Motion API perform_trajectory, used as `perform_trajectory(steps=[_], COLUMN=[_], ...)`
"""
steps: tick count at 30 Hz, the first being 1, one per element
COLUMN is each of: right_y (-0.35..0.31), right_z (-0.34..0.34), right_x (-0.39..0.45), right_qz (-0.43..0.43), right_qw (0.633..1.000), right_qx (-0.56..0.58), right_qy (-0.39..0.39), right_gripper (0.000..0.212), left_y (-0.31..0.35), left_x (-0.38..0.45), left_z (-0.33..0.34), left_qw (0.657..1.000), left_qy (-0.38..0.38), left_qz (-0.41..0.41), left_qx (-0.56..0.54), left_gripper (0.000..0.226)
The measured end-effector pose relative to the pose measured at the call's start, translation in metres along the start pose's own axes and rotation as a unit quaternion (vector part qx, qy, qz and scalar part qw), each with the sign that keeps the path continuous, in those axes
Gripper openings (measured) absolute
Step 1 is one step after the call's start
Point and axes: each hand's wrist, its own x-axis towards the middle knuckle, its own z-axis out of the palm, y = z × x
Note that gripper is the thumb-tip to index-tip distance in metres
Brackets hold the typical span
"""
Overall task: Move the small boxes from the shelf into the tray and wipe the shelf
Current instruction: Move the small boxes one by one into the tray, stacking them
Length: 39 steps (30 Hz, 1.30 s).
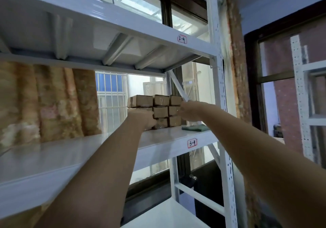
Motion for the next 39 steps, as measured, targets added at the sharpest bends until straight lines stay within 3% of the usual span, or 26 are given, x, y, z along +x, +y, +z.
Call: perform_trajectory(steps=[13, 23, 31, 36, 39], right_y=[0.024, 0.025, 0.019, 0.021, 0.016], right_z=[0.023, 0.038, 0.034, 0.039, 0.041], right_x=[0.132, 0.199, 0.258, 0.277, 0.291], right_qz=[-0.051, -0.105, -0.175, -0.206, -0.227], right_qw=[0.997, 0.992, 0.978, 0.972, 0.968], right_qx=[-0.020, -0.028, -0.032, -0.031, -0.033], right_qy=[0.052, 0.061, 0.112, 0.107, 0.098], right_gripper=[0.030, 0.046, 0.046, 0.047, 0.045], left_y=[-0.013, -0.007, -0.003, -0.003, -0.003], left_x=[0.122, 0.185, 0.208, 0.226, 0.236], left_z=[-0.012, 0.004, -0.008, -0.008, -0.007], left_qw=[0.994, 0.990, 0.962, 0.957, 0.959], left_qy=[0.065, 0.079, 0.187, 0.167, 0.118], left_qz=[-0.072, -0.108, -0.190, -0.226, -0.249], left_qx=[0.043, 0.043, 0.057, 0.074, 0.060], left_gripper=[0.055, 0.054, 0.037, 0.038, 0.047])
